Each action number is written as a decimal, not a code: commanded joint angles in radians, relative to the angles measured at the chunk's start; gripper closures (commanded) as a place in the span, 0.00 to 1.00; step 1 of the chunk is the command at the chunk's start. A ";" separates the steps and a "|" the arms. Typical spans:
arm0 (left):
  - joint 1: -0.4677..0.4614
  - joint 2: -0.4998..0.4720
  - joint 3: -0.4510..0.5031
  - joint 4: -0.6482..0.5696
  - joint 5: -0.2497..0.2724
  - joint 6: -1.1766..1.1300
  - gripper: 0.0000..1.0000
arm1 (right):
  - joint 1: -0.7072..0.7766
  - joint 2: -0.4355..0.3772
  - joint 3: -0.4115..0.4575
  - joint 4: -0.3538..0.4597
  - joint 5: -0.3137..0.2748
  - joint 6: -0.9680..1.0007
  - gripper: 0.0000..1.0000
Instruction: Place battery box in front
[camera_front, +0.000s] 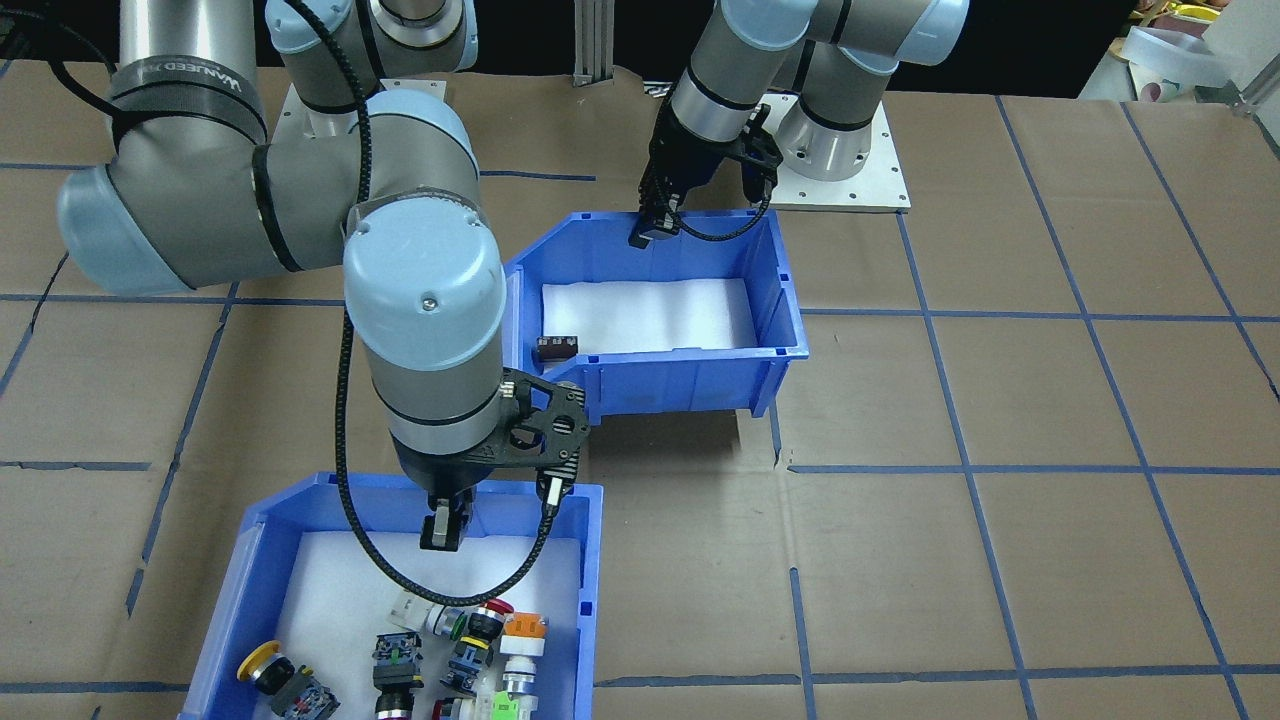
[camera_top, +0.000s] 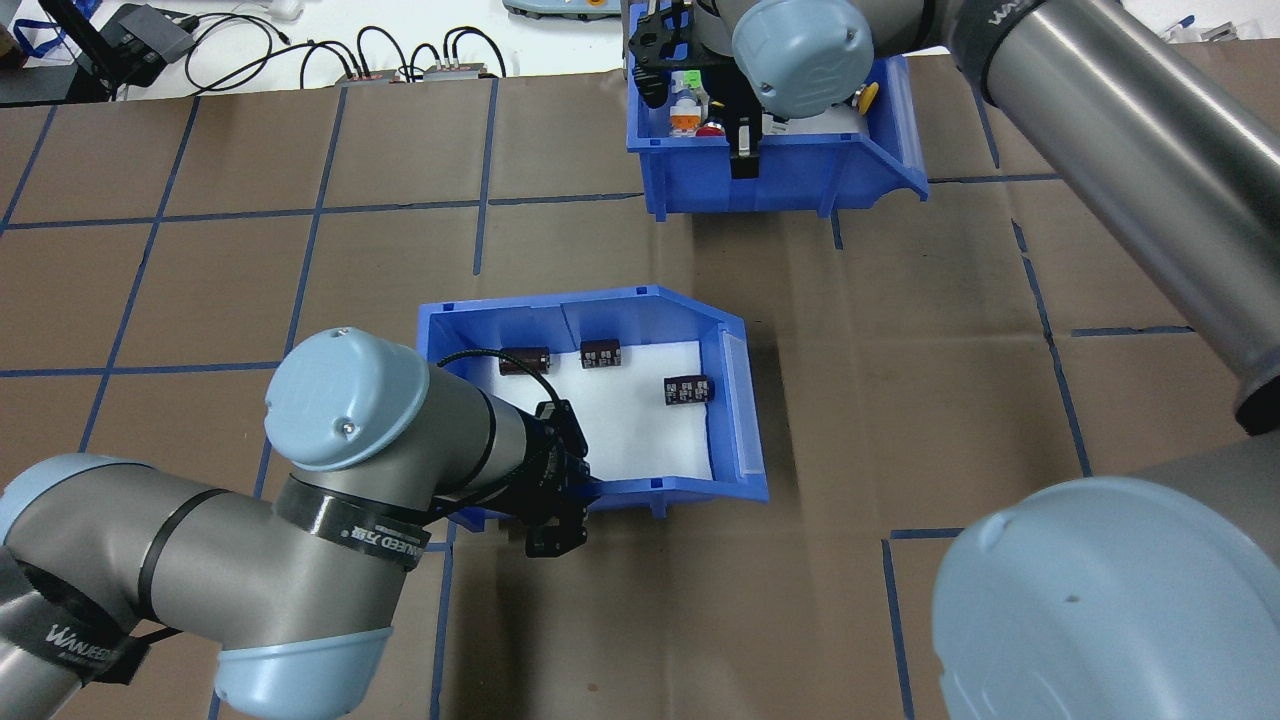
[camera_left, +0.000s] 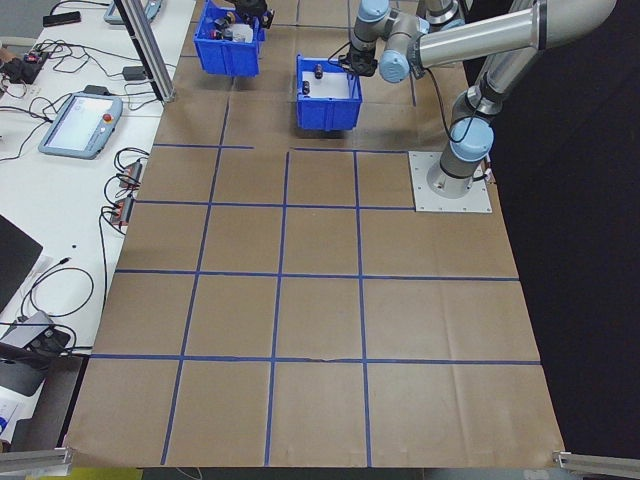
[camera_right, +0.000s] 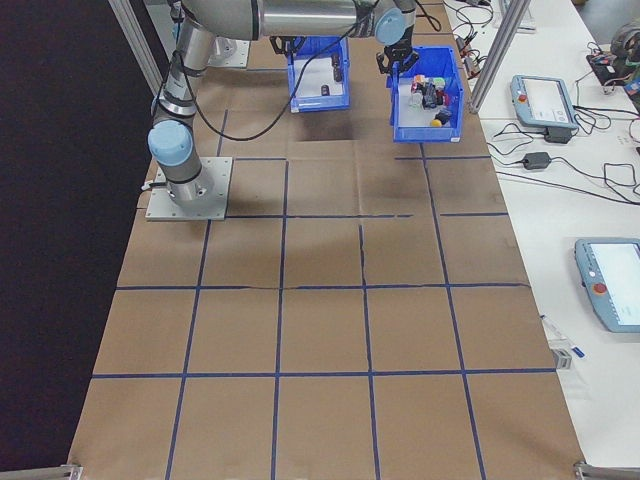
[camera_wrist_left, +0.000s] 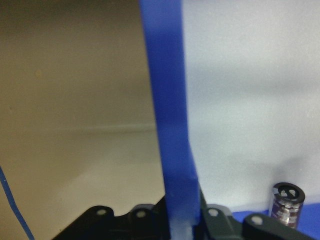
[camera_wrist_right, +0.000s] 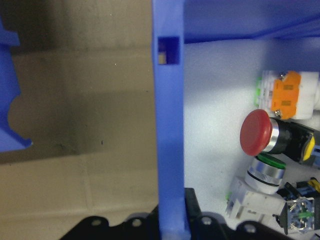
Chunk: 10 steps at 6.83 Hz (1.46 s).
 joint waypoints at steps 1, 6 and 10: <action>0.089 -0.034 0.084 -0.017 -0.008 0.058 1.00 | -0.044 -0.032 0.004 0.035 -0.001 -0.051 0.97; 0.154 -0.148 0.157 0.001 -0.015 0.110 1.00 | -0.325 -0.257 0.230 0.060 0.016 -0.404 0.97; 0.117 -0.421 0.449 -0.005 -0.019 0.110 1.00 | -0.457 -0.453 0.508 0.031 0.048 -0.570 0.97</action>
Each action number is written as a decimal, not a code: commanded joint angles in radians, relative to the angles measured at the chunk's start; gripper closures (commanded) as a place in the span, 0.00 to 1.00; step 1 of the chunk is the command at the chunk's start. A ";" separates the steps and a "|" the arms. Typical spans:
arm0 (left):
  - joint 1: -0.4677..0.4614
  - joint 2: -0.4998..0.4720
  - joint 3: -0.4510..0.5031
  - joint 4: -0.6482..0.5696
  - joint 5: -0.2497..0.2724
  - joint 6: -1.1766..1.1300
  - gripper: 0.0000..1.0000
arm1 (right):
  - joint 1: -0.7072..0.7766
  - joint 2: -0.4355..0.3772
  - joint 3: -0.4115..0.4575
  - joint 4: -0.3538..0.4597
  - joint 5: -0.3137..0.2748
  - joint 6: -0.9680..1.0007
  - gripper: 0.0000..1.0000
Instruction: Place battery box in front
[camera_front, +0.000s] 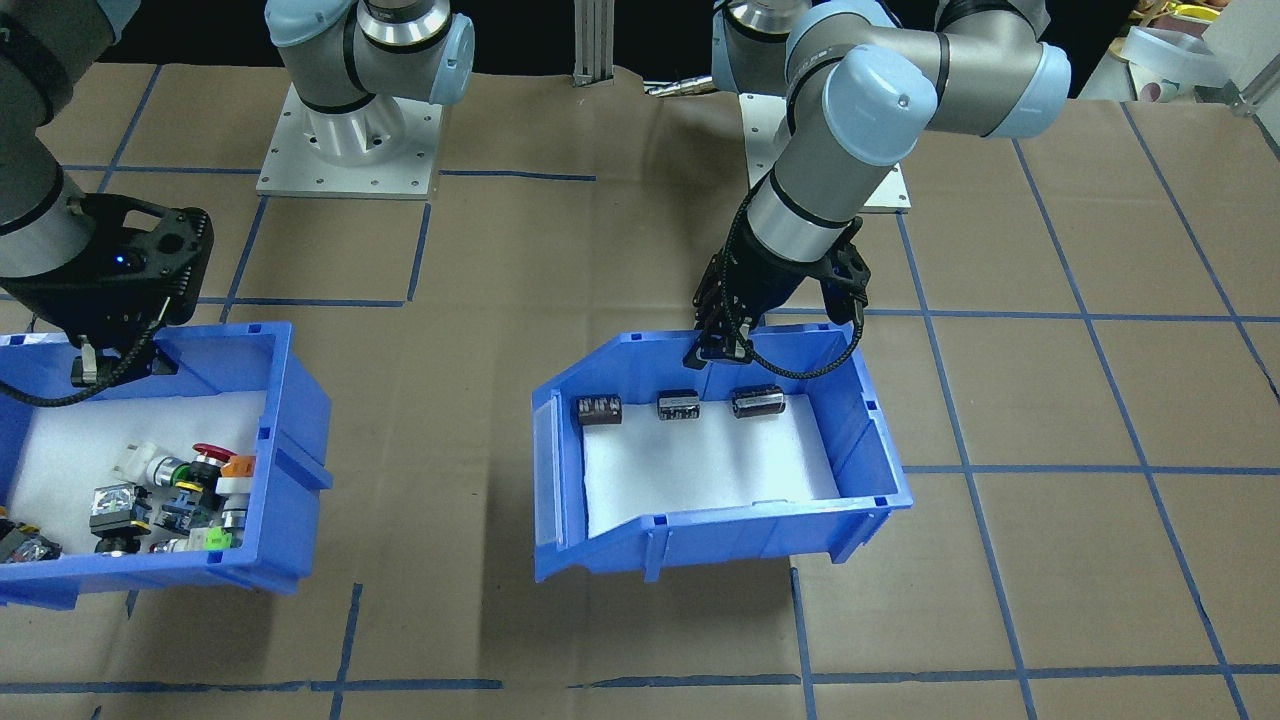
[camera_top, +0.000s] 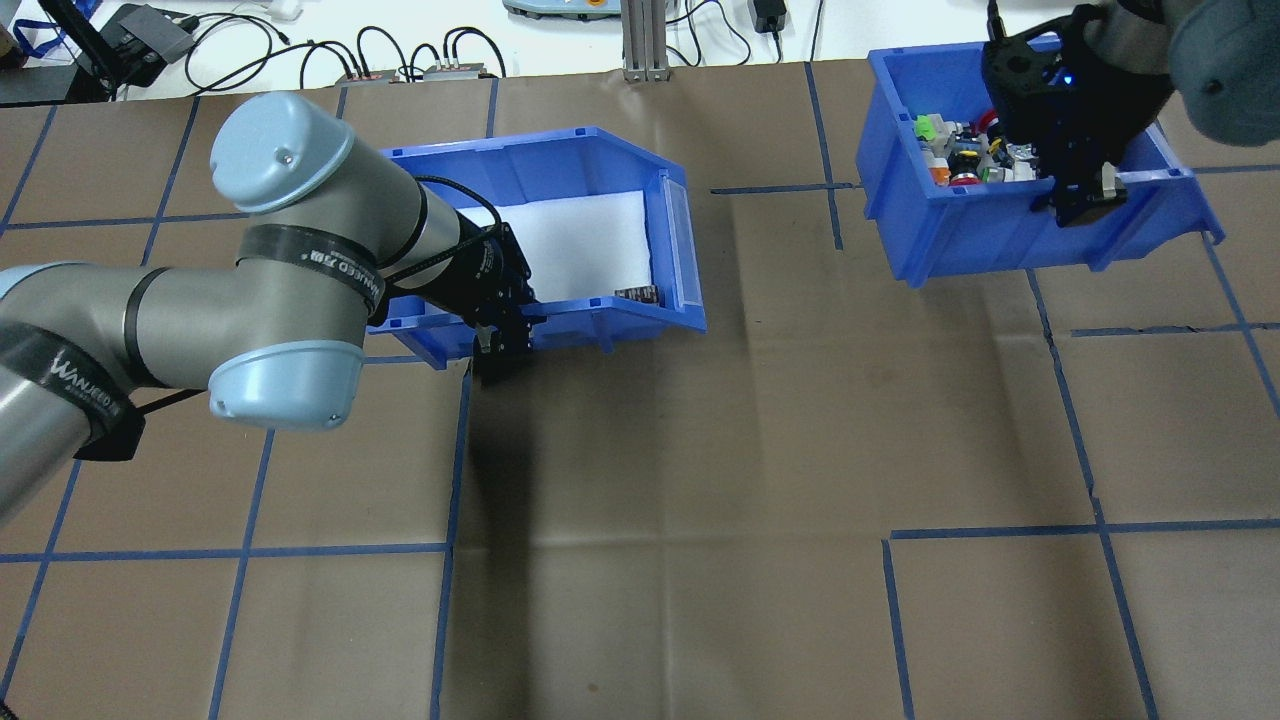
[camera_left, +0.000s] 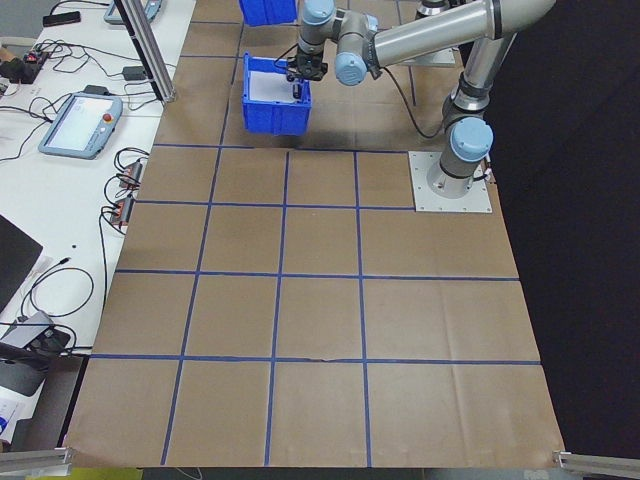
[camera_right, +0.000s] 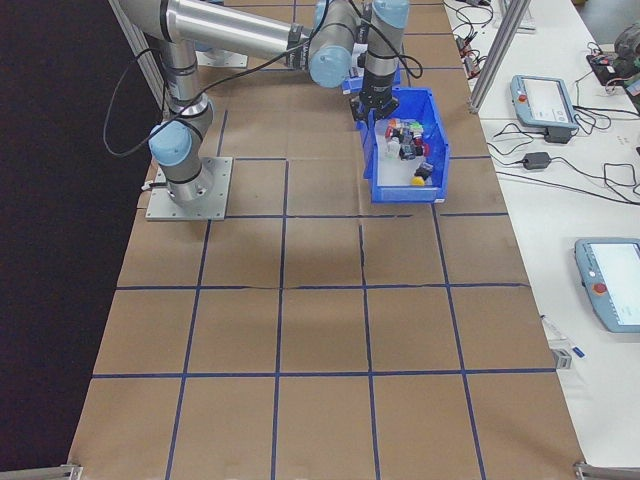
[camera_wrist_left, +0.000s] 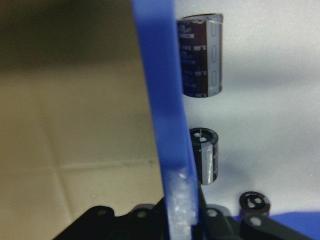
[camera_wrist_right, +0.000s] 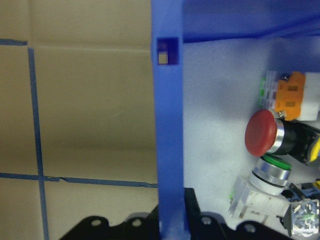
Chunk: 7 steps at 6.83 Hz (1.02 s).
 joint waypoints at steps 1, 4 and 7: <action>-0.090 -0.177 0.184 0.001 0.009 -0.016 1.00 | -0.032 -0.088 0.136 -0.033 0.007 -0.060 0.97; -0.156 -0.308 0.288 0.006 0.004 -0.076 1.00 | -0.027 -0.118 0.167 -0.036 0.004 -0.065 0.97; -0.162 -0.382 0.328 0.067 0.003 -0.100 0.99 | -0.029 -0.116 0.167 -0.036 0.002 -0.071 0.97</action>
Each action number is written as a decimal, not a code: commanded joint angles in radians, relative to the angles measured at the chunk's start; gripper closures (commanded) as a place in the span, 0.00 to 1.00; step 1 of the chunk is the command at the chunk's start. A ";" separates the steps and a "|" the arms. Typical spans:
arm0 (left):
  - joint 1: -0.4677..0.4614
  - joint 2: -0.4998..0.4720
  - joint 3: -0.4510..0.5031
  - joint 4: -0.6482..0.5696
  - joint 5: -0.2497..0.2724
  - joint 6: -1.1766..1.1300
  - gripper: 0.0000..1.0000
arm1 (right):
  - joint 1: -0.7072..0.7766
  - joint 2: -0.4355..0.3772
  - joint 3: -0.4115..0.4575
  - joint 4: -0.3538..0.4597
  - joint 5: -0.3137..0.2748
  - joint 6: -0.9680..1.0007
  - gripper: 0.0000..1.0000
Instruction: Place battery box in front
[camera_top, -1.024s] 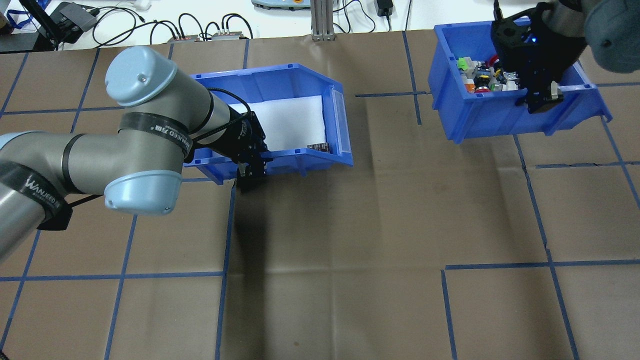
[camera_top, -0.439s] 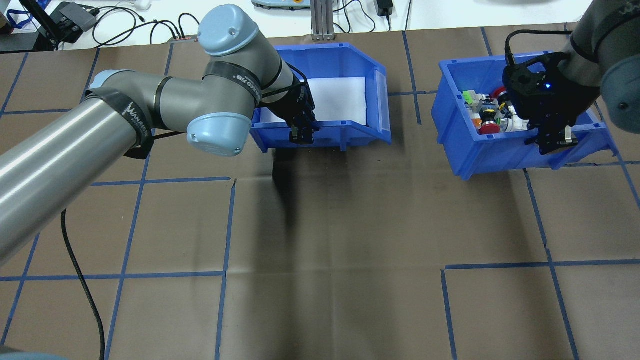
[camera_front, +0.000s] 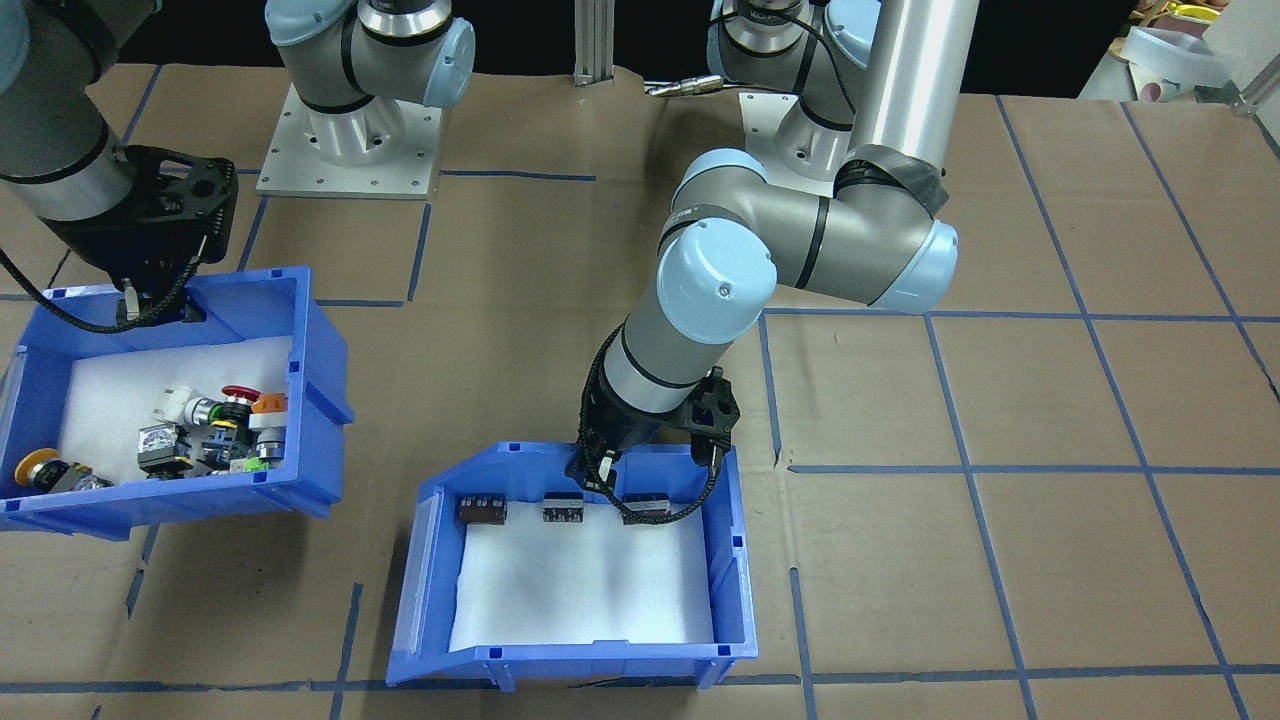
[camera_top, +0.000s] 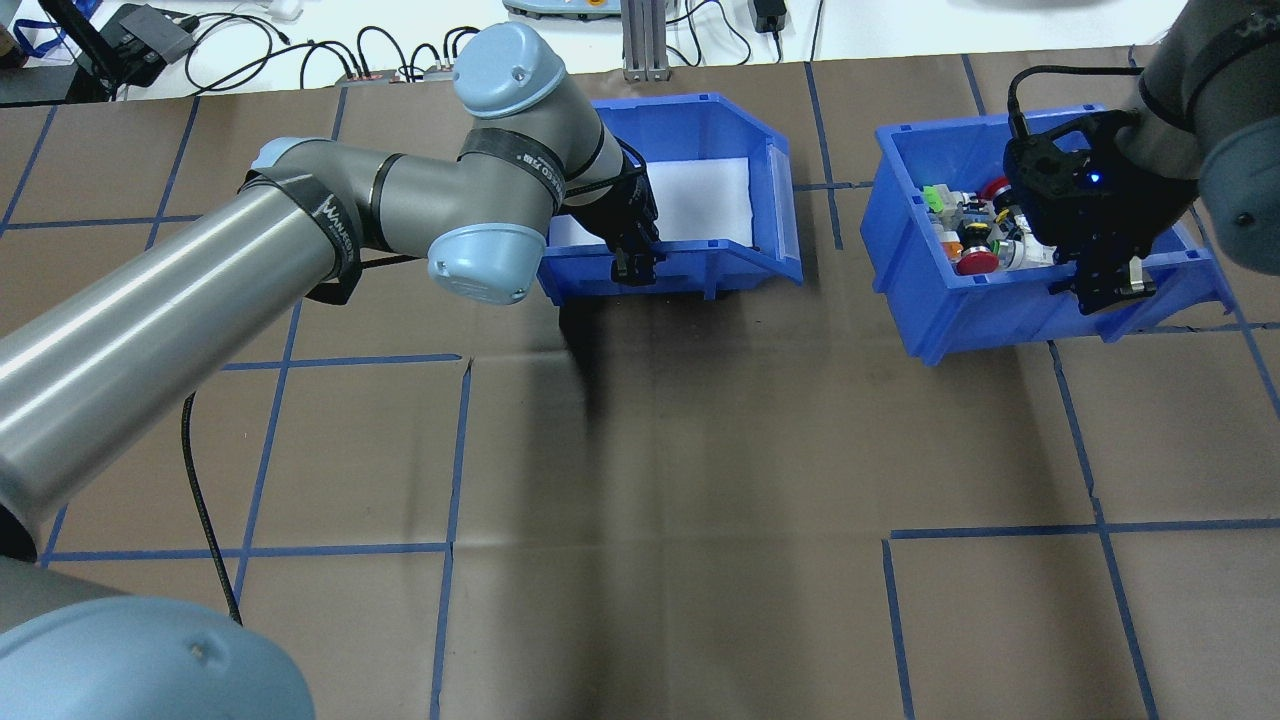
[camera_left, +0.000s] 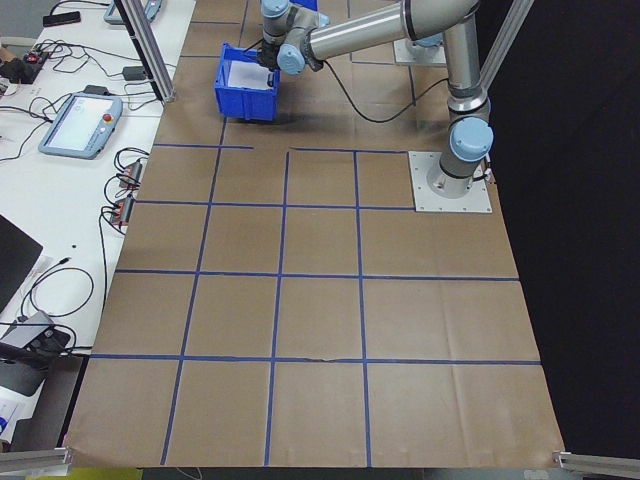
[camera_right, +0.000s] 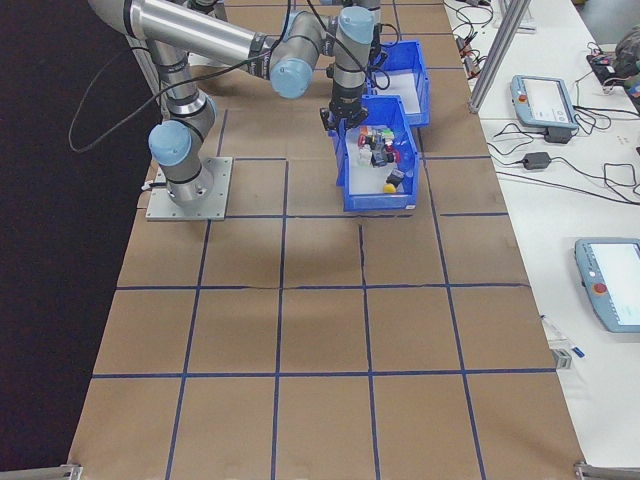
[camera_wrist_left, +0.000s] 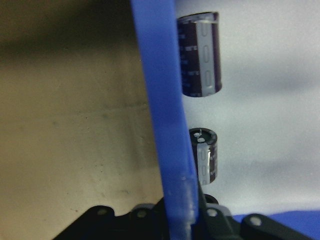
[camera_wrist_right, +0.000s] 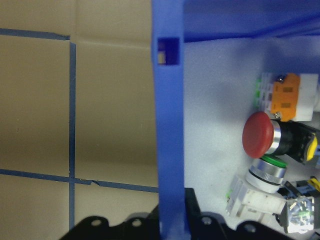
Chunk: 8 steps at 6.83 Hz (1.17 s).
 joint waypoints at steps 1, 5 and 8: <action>-0.003 -0.024 0.014 0.011 -0.001 -0.003 0.77 | -0.001 0.000 -0.001 -0.001 -0.002 -0.003 0.97; -0.002 0.027 0.012 -0.009 0.013 -0.103 0.01 | -0.001 0.002 0.005 -0.001 -0.014 0.005 0.97; 0.052 0.230 0.008 -0.245 0.050 0.283 0.01 | 0.003 -0.018 0.045 0.013 -0.017 0.010 0.96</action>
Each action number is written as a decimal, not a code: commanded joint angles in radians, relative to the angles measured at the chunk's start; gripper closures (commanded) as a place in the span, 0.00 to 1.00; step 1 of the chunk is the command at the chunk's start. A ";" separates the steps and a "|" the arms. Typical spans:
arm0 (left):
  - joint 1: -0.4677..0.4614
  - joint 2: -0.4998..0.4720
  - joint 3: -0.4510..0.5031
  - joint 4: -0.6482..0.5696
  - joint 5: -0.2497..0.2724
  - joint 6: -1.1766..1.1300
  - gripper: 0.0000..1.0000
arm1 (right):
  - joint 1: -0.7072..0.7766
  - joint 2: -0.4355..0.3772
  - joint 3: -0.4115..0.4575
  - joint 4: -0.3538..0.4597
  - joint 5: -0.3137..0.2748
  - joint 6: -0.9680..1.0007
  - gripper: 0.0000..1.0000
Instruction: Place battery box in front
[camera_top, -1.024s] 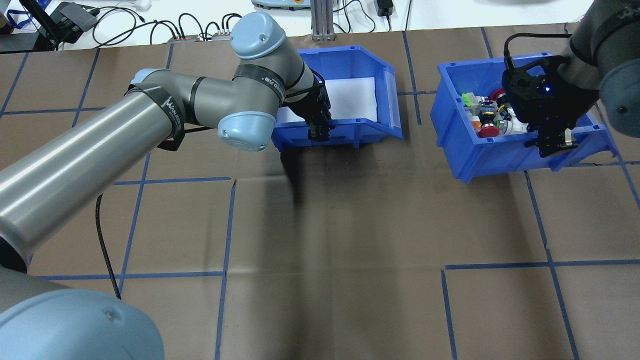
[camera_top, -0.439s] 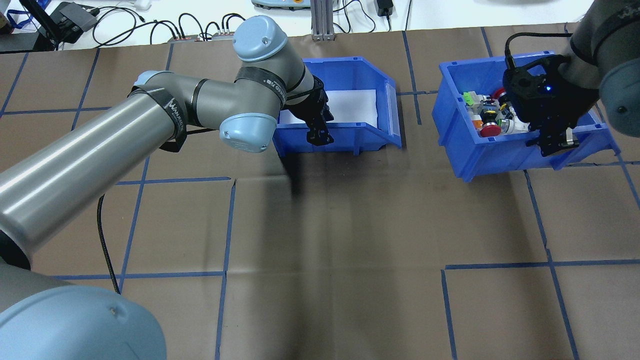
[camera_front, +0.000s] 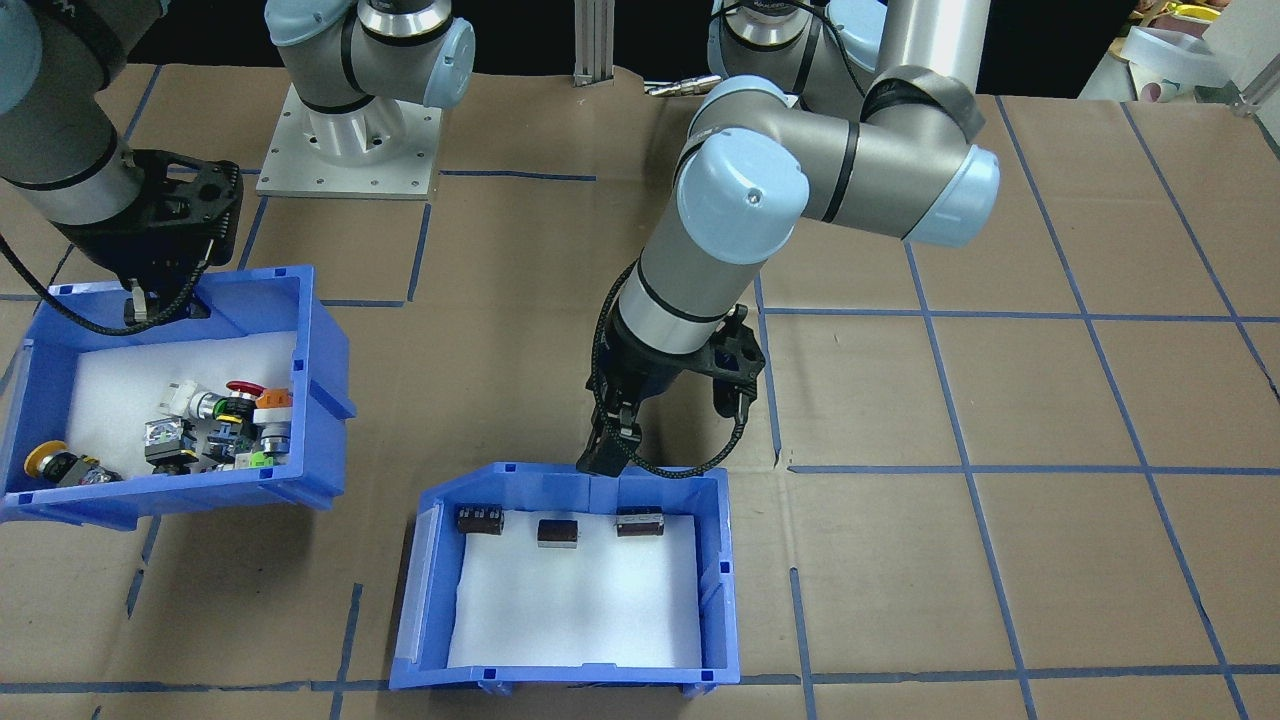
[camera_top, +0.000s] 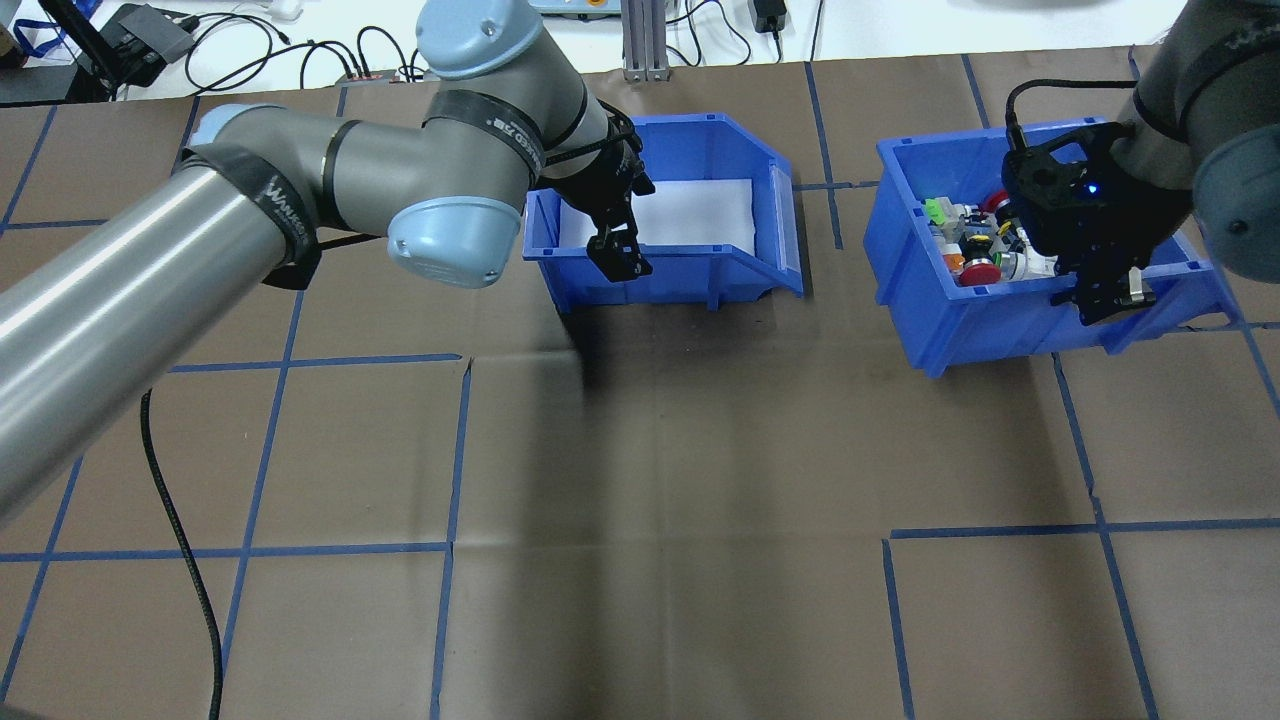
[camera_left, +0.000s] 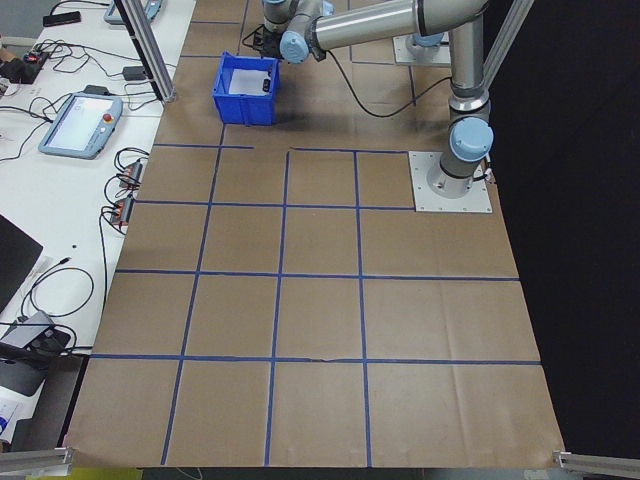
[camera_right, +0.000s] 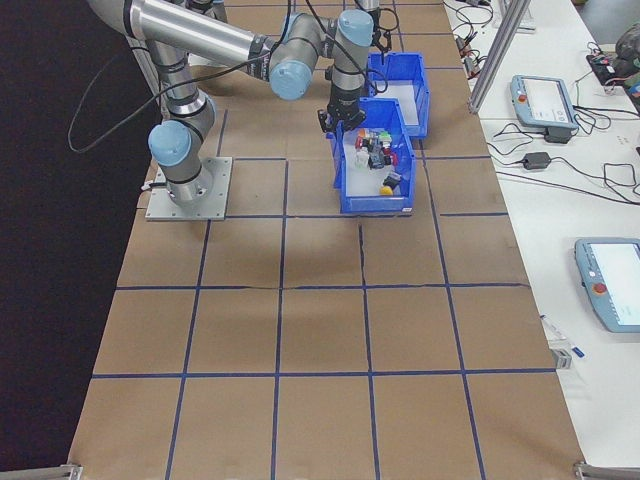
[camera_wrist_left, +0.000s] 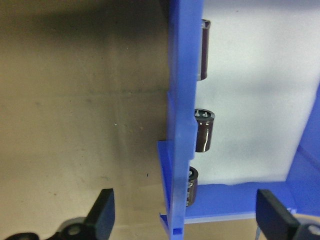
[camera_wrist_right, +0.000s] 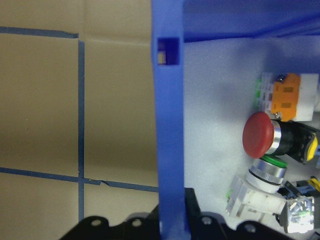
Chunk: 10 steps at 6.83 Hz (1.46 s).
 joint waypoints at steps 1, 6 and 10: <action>0.082 0.142 0.006 -0.222 0.028 0.454 0.01 | 0.003 -0.060 0.063 -0.006 -0.001 0.003 0.96; 0.283 0.349 0.001 -0.504 0.222 1.627 0.01 | 0.092 -0.170 0.207 -0.011 0.004 0.162 0.96; 0.288 0.351 -0.037 -0.493 0.362 1.789 0.01 | 0.308 -0.189 0.278 -0.052 0.005 0.407 0.96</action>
